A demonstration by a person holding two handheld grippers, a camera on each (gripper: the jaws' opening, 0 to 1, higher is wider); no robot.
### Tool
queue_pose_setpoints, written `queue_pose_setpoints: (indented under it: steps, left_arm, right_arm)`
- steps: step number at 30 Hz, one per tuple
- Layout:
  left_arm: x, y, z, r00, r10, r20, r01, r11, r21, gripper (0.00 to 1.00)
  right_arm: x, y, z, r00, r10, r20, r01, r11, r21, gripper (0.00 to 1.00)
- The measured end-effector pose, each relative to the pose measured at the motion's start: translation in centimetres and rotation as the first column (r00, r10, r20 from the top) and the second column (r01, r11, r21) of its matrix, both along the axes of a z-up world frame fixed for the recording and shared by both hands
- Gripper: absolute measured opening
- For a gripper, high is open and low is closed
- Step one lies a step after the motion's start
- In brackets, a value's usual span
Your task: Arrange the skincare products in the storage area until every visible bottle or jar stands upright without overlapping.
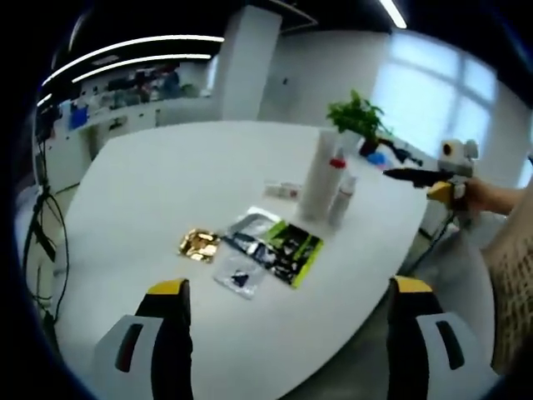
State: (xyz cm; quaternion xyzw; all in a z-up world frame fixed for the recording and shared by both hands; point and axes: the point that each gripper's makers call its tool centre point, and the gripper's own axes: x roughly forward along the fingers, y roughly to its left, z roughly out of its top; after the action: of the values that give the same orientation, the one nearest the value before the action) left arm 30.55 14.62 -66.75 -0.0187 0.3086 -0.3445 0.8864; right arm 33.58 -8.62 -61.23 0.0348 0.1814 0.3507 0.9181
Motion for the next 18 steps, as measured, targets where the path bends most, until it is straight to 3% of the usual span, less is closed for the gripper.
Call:
queue_pose_setpoints:
  steps: [12,16,18]
  left_arm:
    - [1.1,-0.4,0.1,1.0,0.026,0.001,-0.026,0.998,-0.054,0.96]
    - [1.4,-0.1,-0.2,0.999,0.033,-0.006,-0.034,0.998,-0.06,0.95]
    - [1.6,0.0,-0.5,0.999,0.037,-0.012,-0.038,0.997,-0.061,0.95]
  right_arm:
    - [6.7,-0.9,4.0,0.998,0.007,0.06,-0.004,0.999,-0.038,1.0]
    - [9.0,-1.3,5.0,0.997,0.013,0.077,-0.004,0.994,-0.111,0.95]
    - [10.1,-2.0,4.4,1.0,0.005,0.026,0.0,0.983,-0.182,0.85]
